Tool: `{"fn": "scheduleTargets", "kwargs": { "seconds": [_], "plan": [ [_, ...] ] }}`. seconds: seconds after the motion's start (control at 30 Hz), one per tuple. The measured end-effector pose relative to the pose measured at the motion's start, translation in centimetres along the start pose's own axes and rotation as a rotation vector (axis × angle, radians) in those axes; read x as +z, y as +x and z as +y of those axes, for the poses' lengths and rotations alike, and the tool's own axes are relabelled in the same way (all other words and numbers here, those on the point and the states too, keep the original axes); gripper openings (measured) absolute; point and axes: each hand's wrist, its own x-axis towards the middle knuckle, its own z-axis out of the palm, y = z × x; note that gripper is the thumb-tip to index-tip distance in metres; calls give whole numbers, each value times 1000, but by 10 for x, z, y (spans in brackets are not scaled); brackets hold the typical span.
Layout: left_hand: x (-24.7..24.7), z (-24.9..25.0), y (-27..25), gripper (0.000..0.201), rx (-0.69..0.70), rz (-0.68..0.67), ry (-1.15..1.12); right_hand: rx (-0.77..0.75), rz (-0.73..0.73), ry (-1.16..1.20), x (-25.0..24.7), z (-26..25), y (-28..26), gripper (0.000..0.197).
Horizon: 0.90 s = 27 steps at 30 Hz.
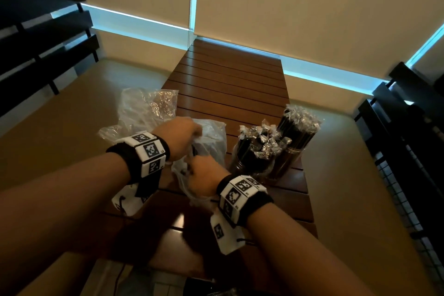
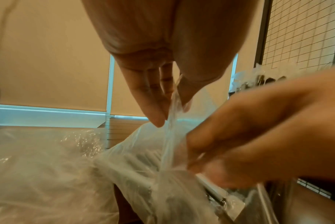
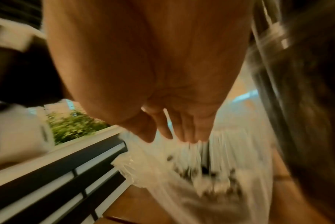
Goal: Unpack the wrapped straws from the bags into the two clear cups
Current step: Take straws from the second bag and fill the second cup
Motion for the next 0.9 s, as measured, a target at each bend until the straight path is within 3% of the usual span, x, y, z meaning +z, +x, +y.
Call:
{"fn": "scheduleTargets", "kwargs": {
  "seconds": [0.13,0.2,0.3,0.43,0.5,0.6,0.63,0.73,0.83,0.9],
  "plan": [
    [-5,-2,-4,22,85,74,-56,309,255,196,9,-3,23,46],
    [-6,-3,-7,23,121,71,-79,412,197,215,7,1,28,39],
    [-6,-5,-11,28,171,63,-82,358,2,232,2,3,27,37],
    [-3,-10,-12,30,182,36,-97,464,79,229,13,3,44,10],
    [0,-11,-12,32,186,16,-101,476,30,252,18,4,52,8],
    [3,-13,-11,33,185,20,-101,410,-35,341,24,9,61,37],
    [3,-14,-11,33,182,21,-106,410,-23,333,26,10,62,37],
    [3,-15,-9,33,189,18,-108,473,49,241,28,14,64,11],
    [3,-17,-6,33,182,41,-117,403,39,352,27,15,66,31],
    [3,-18,-3,32,171,70,-130,400,78,250,20,13,63,29]
  ]
}}
